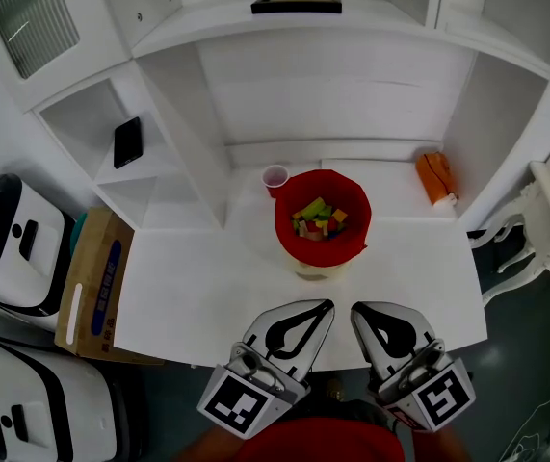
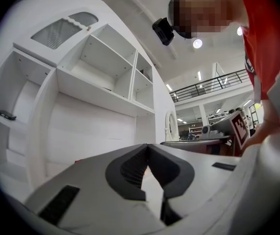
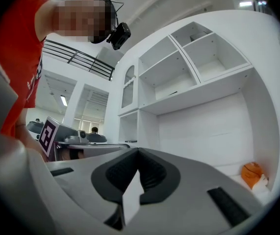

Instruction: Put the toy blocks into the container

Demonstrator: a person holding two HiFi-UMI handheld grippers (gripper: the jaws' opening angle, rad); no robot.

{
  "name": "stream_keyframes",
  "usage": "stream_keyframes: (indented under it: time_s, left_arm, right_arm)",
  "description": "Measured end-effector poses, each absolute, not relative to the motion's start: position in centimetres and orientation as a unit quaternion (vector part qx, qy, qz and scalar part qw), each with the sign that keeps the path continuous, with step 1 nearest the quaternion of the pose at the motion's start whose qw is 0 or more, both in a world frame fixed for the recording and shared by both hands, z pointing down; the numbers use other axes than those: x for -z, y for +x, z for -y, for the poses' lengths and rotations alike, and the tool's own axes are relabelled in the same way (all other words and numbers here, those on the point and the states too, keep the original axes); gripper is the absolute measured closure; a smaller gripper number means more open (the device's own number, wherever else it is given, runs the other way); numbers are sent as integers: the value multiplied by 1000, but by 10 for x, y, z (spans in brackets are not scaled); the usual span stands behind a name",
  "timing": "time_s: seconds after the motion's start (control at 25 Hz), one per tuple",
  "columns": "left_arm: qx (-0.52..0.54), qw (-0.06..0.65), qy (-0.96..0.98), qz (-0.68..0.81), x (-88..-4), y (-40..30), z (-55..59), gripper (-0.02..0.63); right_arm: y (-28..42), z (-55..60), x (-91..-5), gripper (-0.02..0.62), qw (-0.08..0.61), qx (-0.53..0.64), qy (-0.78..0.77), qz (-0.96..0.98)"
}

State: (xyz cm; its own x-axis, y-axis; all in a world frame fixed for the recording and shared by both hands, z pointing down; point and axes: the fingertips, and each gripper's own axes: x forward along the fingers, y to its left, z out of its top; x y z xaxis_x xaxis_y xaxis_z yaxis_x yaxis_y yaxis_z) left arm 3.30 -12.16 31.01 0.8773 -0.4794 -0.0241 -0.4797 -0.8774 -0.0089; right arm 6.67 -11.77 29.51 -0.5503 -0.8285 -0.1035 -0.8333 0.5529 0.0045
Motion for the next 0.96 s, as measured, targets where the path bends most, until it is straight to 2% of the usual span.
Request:
stream_keyframes:
  time_s: [0.96]
  left_arm:
    - [-5,-3,-968,-251,-312,31,111,589]
  right_arm:
    - [59,108,-295,589,35,-18,-456,-889]
